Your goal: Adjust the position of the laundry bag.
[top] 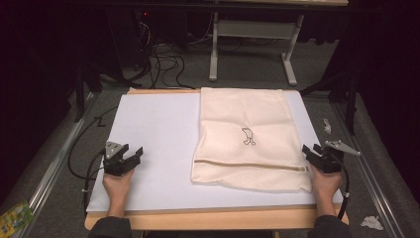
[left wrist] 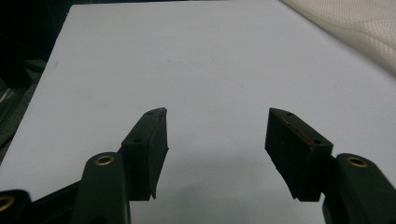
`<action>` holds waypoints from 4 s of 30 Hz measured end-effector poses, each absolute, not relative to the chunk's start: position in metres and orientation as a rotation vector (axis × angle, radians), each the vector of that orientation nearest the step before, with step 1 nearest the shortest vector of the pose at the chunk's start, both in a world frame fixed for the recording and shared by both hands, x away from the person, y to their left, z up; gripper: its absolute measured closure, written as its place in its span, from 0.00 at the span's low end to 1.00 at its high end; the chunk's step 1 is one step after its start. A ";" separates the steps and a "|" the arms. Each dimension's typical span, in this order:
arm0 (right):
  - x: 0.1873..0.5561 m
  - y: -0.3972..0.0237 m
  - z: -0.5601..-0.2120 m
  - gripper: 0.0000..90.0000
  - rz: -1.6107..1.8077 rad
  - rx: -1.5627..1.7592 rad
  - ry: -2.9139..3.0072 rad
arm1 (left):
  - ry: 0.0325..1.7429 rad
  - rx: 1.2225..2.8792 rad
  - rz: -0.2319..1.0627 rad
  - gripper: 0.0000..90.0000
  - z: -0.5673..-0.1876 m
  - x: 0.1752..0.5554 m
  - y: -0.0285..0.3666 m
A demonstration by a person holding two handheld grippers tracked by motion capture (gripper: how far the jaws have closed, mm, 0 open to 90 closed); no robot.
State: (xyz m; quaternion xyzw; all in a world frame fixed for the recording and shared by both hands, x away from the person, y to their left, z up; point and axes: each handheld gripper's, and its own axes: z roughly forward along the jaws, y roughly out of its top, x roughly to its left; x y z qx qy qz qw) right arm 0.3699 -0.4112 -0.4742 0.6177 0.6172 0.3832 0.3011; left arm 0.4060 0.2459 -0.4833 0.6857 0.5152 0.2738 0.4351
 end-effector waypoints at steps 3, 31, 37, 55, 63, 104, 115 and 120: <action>0.370 -0.412 -0.474 0.57 1.021 1.640 1.637 | 1.284 1.711 0.672 0.43 -0.483 0.407 0.246; 0.373 -0.409 -0.469 0.59 1.069 1.614 1.695 | 1.308 1.818 0.550 0.52 -0.482 0.415 0.241; 0.370 -0.409 -0.464 0.58 1.098 1.598 1.692 | 1.301 1.808 0.524 0.52 -0.480 0.414 0.237; 0.350 -0.410 -0.452 0.63 1.088 1.596 1.771 | 1.188 1.867 0.449 0.53 -0.459 0.407 0.196; 0.345 -0.411 -0.455 0.63 1.073 1.619 1.813 | 1.164 1.893 0.431 0.52 -0.453 0.406 0.179; 0.367 -0.406 -0.453 0.69 0.958 1.766 1.972 | 1.077 2.029 0.270 0.46 -0.446 0.439 0.072; 0.379 -0.396 -0.449 0.62 0.877 1.761 2.011 | 1.115 2.061 0.221 0.43 -0.455 0.448 0.061; 0.383 -0.394 -0.450 0.60 0.858 1.777 2.027 | 1.127 2.079 0.207 0.44 -0.461 0.450 0.057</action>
